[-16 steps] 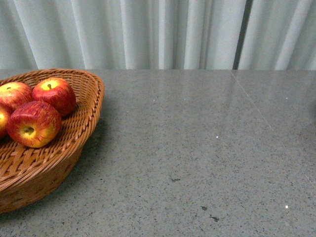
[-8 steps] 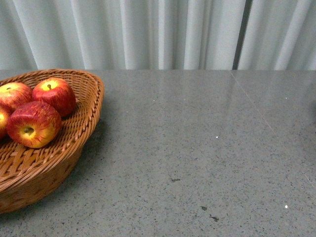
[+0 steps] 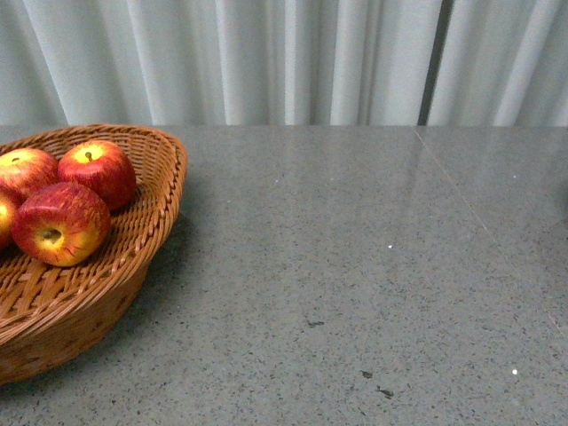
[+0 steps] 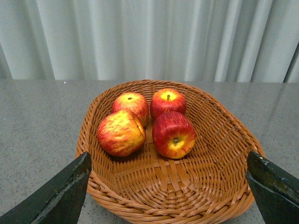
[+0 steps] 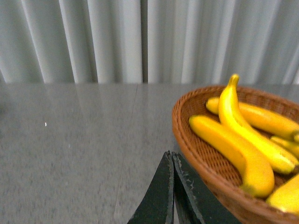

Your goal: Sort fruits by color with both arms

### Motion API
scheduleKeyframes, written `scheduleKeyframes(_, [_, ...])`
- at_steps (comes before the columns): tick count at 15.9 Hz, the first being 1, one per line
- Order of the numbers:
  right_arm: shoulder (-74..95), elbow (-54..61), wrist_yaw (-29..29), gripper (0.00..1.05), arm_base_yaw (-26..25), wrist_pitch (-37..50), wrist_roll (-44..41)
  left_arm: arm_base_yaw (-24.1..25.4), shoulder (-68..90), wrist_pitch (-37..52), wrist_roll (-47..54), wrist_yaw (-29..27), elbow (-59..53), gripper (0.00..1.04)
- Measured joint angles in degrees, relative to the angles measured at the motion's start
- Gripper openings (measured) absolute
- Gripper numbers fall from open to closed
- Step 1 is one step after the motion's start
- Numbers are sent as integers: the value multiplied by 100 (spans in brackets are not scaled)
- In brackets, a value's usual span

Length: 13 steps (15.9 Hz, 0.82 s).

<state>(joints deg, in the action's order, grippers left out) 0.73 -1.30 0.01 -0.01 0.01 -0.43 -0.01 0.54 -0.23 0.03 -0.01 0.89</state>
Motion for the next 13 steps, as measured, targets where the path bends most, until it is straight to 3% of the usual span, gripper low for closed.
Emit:
scheduleKeyframes(6, [-50, 57, 0, 2, 0, -31, 2, 0, 0, 0, 0, 0, 0, 98])
scheduleKeyframes(7, [-50, 57, 0, 9, 0, -31, 0, 0, 0, 0, 0, 0, 0, 98])
scheduleKeyframes(11, [-50, 57, 0, 54, 0, -31, 0, 0, 0, 0, 0, 2, 0, 98])
scheduleKeyframes(13, [-50, 57, 0, 64, 0, -31, 2, 0, 0, 0, 0, 2, 0, 98])
